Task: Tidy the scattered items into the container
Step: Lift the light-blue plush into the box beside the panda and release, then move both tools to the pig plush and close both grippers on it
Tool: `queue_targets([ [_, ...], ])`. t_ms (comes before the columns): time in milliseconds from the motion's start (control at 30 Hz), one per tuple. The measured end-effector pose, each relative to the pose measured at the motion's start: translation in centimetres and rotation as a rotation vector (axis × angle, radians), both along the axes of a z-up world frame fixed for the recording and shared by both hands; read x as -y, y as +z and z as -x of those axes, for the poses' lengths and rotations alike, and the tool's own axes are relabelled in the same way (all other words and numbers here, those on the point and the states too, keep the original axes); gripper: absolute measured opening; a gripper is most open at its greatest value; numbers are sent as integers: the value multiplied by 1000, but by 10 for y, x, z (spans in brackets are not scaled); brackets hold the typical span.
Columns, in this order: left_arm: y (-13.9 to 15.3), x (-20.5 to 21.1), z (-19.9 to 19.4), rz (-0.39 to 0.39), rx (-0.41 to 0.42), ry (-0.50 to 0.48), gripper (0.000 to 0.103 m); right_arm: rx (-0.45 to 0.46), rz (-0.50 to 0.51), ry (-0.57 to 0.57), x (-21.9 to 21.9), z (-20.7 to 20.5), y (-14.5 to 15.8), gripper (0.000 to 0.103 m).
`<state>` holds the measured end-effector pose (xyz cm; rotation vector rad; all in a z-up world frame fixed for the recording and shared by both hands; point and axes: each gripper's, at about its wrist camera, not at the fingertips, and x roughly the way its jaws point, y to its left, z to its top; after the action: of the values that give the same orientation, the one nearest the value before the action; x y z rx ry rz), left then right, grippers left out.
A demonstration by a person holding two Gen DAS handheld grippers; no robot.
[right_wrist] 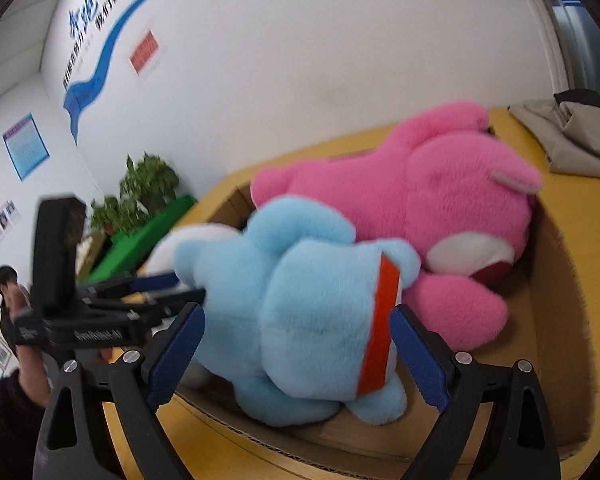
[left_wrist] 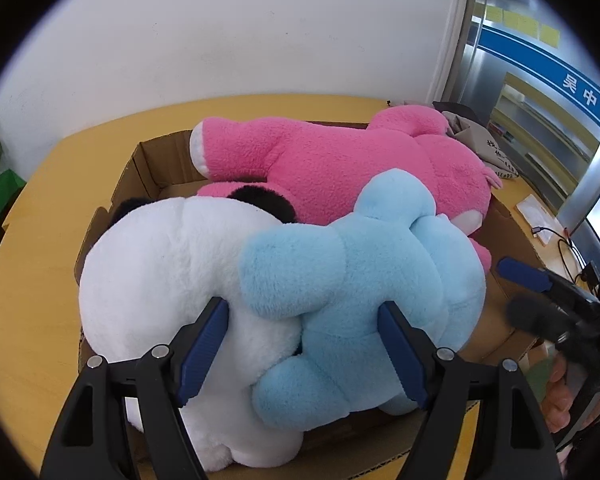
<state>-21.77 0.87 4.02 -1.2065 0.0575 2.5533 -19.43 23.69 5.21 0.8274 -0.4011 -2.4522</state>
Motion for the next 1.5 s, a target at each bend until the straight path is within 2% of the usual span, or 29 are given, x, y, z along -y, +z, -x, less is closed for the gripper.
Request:
queue_targets([
  [100, 8, -3, -15, 5, -10, 15, 75, -79, 90, -34, -17, -19, 35, 99],
  [167, 17, -5, -29, -18, -28, 0, 75, -147, 108, -36, -20, -40, 62, 103],
  [267, 36, -7, -61, -81, -70, -28, 76, -200, 52, -18, -18, -76, 94, 103],
  [367, 47, -8, -96, -113, -106, -42, 77, -215, -64, -114, -26, -113, 103, 103],
  [467, 40, -13, -123, -140, -87, -65, 78, -136, -151, -163, -48, -141, 86, 103],
  [533, 27, -20, -137, -130, -61, -76, 78, 0, -239, -213, -64, -151, 61, 103],
  [600, 15, -28, -148, -135, -32, -84, 78, 115, -286, -257, -79, -159, 39, 103],
  [733, -8, -41, -162, -205, 43, -114, 78, 245, -304, -319, -99, -170, 5, 103],
  [800, -13, -48, -165, -201, 63, -122, 78, 293, -312, -336, -102, -168, -9, 103],
  [867, -13, -53, -170, -202, 69, -134, 78, 329, -325, -302, -97, -168, -20, 103],
  [1033, -14, -55, -175, -203, 83, -126, 78, 341, -310, -186, -70, -166, -38, 101],
  [1100, -17, -55, -176, -210, 97, -119, 78, 338, -308, -139, -56, -167, -42, 94],
  [1233, -21, -59, -174, -252, 131, -138, 78, 260, -431, -99, -27, -177, -39, 91],
  [1500, -31, -96, -158, -322, 234, -238, 78, 159, -464, 12, -2, -199, -43, 91],
])
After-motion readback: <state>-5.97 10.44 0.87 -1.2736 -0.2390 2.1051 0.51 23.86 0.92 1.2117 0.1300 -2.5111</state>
